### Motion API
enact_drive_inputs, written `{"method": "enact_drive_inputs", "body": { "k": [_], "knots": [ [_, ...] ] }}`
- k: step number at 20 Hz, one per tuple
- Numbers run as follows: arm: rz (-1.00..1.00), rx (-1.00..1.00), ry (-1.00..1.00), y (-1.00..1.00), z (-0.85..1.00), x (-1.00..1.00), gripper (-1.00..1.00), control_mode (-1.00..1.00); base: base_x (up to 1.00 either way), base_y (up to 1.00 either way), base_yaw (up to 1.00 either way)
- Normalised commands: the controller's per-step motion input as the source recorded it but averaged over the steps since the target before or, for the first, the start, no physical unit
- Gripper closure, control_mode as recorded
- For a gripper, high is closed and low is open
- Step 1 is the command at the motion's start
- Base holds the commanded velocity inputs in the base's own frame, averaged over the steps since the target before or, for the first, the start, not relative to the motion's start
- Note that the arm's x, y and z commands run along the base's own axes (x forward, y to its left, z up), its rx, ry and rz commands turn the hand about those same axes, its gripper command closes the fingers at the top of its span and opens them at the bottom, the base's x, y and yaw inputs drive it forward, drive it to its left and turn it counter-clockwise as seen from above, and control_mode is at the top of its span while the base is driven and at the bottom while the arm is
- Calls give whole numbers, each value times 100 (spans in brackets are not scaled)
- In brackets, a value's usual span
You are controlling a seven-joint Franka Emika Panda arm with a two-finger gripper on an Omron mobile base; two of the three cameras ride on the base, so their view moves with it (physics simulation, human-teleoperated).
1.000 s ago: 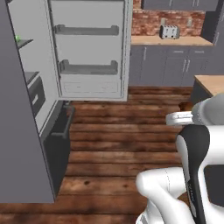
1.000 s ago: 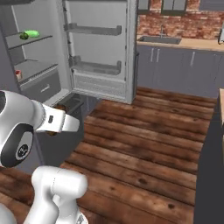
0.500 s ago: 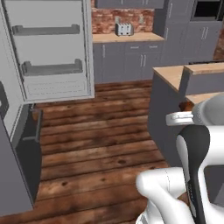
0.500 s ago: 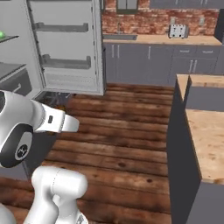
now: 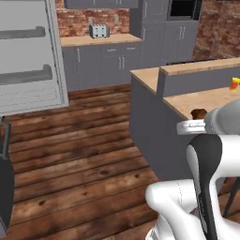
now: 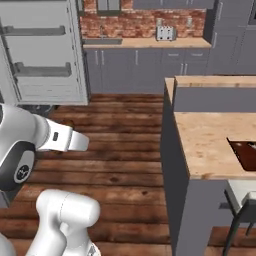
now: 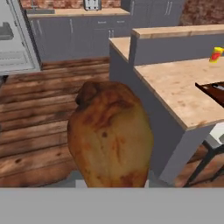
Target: Gather the corn and avocado from the fridge and place them on a tray on the dining counter. Then gather the steak and chicken drumstick from the fridge and place them on the other tray.
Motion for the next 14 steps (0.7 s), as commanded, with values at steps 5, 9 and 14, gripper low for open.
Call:
{"method": "enact_drive_inputs", "body": {
  "k": [5,9,14],
  "knots": [
    [0,0,0,0,0,0,100,100,-18,-99,-20],
    [0,0,0,0,0,0,100,100,-1,-100,-15],
    [0,0,0,0,0,0,100,100,0,-100,-13]
  ]
}}
